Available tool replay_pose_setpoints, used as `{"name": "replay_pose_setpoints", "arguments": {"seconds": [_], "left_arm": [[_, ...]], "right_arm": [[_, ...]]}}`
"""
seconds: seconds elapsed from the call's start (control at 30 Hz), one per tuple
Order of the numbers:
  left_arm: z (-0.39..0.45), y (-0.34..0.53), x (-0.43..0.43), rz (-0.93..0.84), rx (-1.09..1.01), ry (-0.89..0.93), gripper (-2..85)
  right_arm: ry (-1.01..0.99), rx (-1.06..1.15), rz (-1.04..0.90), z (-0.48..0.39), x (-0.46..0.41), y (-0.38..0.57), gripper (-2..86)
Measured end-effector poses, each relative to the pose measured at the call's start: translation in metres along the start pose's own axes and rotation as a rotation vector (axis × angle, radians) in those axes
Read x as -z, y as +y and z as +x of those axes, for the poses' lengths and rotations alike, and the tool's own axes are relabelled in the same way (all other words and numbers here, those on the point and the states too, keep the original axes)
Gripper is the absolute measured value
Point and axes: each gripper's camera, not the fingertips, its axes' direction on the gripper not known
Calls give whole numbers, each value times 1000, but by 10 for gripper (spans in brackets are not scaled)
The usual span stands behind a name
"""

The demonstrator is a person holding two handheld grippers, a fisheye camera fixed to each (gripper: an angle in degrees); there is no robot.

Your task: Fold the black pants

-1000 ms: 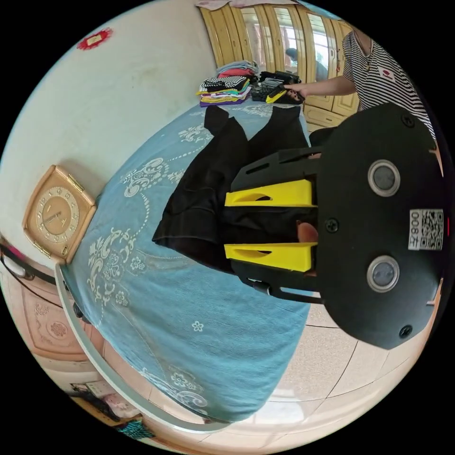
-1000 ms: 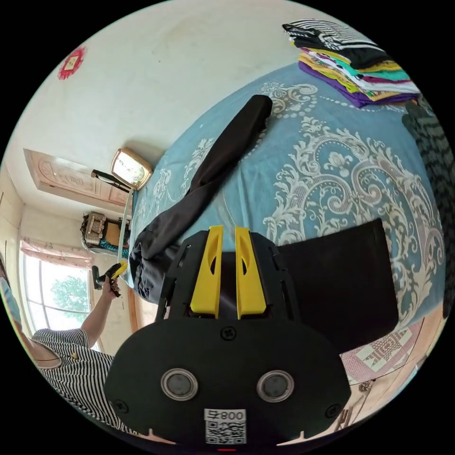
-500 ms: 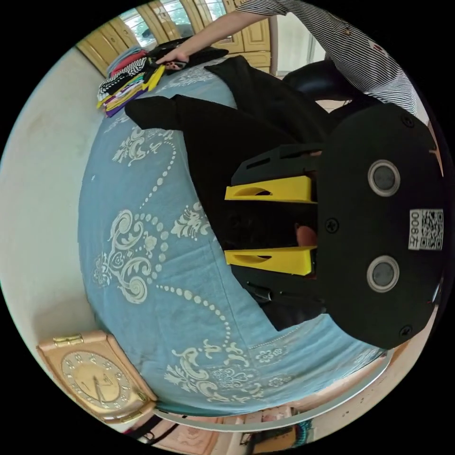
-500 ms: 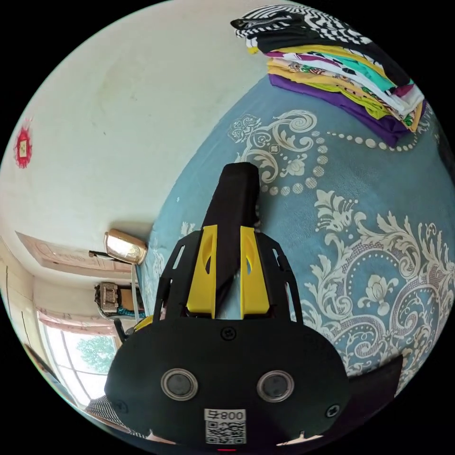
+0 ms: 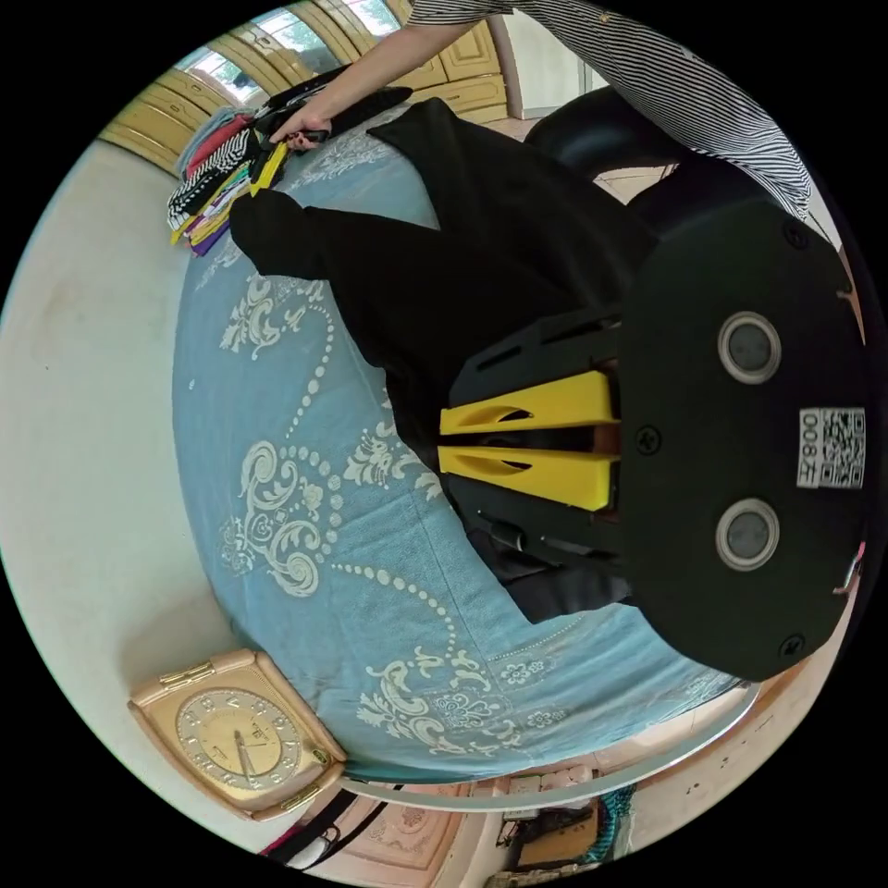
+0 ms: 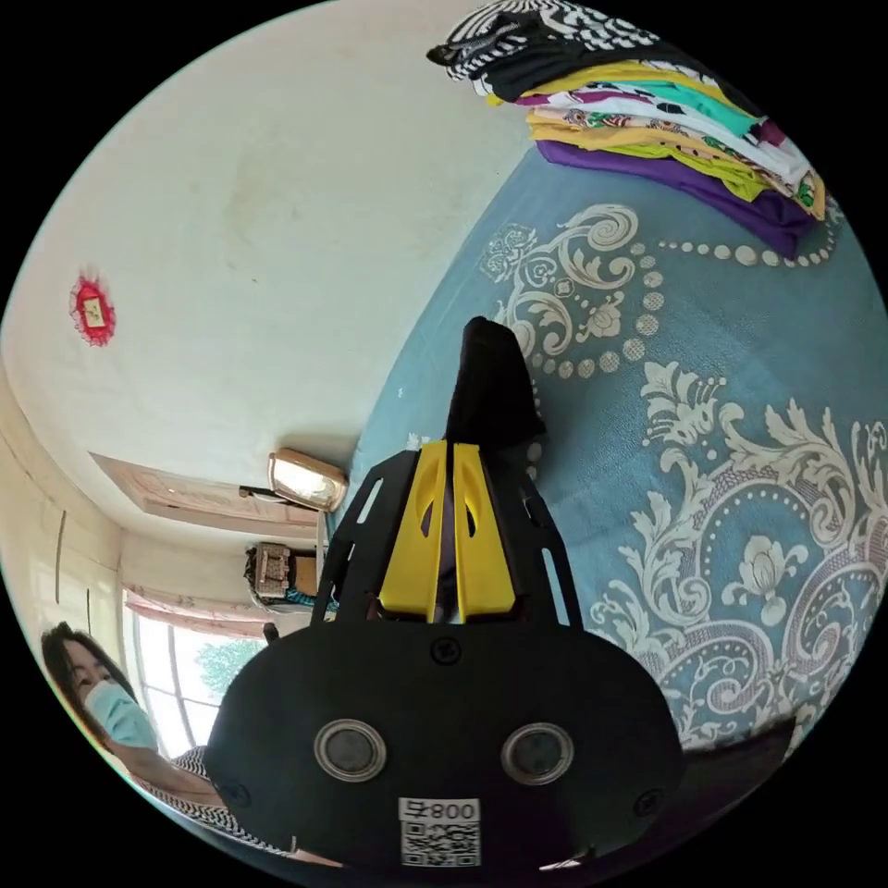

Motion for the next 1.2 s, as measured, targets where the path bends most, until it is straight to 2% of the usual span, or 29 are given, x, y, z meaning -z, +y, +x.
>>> {"name": "replay_pose_setpoints", "arguments": {"seconds": [0.3, 0.43, 0.5, 0.53, 0.63, 0.7, 0.77, 0.83, 0.9, 1.03, 1.2], "left_arm": [[-10, 14, 123, 251, 134, -47, 22], [-42, -19, 110, 185, 252, 13, 22], [-54, -37, 89, 74, 322, -55, 22], [-61, -44, 81, 21, 384, -88, 21], [-63, -43, 90, 27, 380, -82, 26], [-63, -30, 106, 54, 352, -49, 41], [-68, -11, 120, 37, 345, -61, 59], [-84, 20, 137, 2, 399, -101, 76], [-104, 40, 143, -31, 477, -51, 87], [-146, 63, 151, -38, 667, 76, 119], [-170, 55, 152, -58, 722, 102, 130]], "right_arm": [[-195, 87, 208, -65, 85, 68, 8], [-223, 14, 240, -70, 57, 48, 11], [-125, -33, 192, -62, 23, 24, 11], [-82, -163, 170, -48, -2, 13, 11], [-29, -260, 109, -33, -49, 12, 7], [-112, -166, 68, -39, -73, 24, 6], [-154, -53, -77, -50, -110, 46, 7], [-145, 19, -181, -61, -140, 67, 10], [-132, 112, -280, -78, -173, 87, 14], [127, 425, -493, -142, -266, 125, 35], [374, 817, -618, -214, -371, 174, 69]]}}
